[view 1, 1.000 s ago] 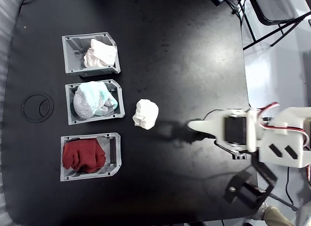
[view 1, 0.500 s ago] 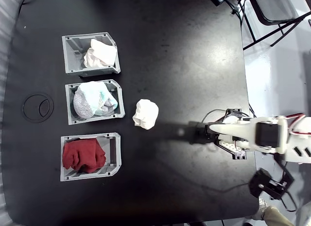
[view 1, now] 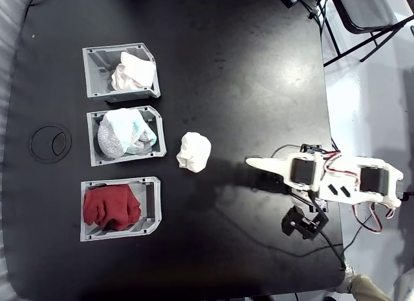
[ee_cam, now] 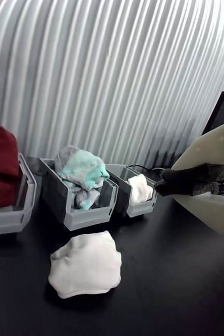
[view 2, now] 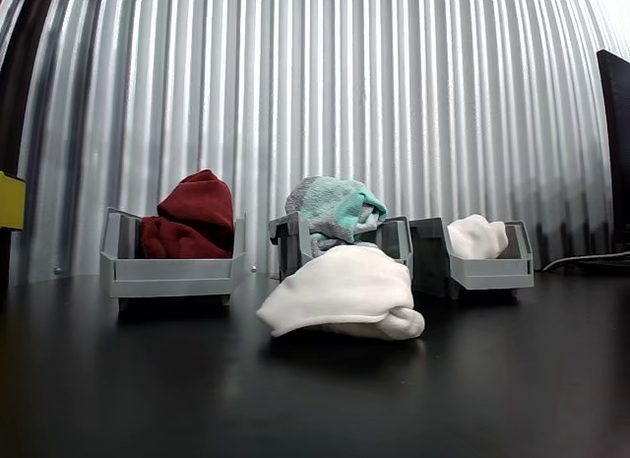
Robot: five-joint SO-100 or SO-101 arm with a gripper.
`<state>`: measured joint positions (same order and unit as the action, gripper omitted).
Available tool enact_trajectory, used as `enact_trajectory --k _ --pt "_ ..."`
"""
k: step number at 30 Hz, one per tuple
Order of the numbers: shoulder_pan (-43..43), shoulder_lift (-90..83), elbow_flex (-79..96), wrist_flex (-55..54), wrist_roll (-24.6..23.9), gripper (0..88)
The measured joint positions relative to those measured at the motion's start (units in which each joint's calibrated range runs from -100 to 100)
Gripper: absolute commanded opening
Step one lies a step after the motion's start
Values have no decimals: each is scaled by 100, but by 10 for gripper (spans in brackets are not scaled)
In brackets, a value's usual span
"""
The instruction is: Put the sock in the container
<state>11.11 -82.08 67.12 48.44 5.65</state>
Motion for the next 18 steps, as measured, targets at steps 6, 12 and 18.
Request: enact_trajectory --k 6,12,18 --pt "0 -117 766 -555 0 14" --pt "11 -452 1315 -715 0 14" --pt "11 -1013 1486 -740 0 14"
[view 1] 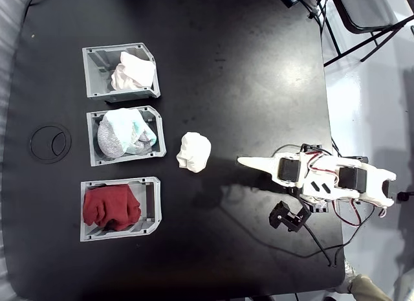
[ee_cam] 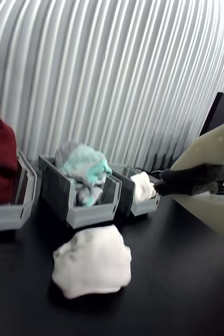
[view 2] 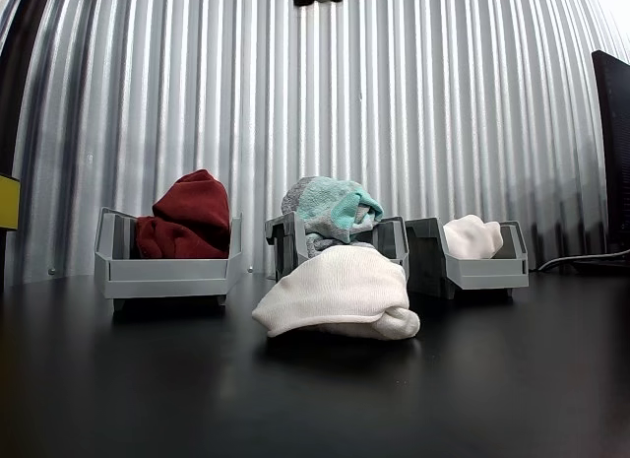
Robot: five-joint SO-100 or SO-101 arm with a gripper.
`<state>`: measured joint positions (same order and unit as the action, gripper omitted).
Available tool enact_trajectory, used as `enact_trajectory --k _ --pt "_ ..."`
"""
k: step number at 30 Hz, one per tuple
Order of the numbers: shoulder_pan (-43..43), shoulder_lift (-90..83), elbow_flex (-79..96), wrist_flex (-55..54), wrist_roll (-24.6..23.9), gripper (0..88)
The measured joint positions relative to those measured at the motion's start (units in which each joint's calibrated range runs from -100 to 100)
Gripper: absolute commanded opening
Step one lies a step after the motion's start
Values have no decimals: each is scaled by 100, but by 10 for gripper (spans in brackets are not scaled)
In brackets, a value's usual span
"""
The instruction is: Put the sock in the container
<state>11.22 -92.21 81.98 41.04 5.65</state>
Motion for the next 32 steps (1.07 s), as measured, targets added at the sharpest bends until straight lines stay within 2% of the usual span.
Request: enact_trajectory --k 32 --pt "0 -402 315 0 0 14"
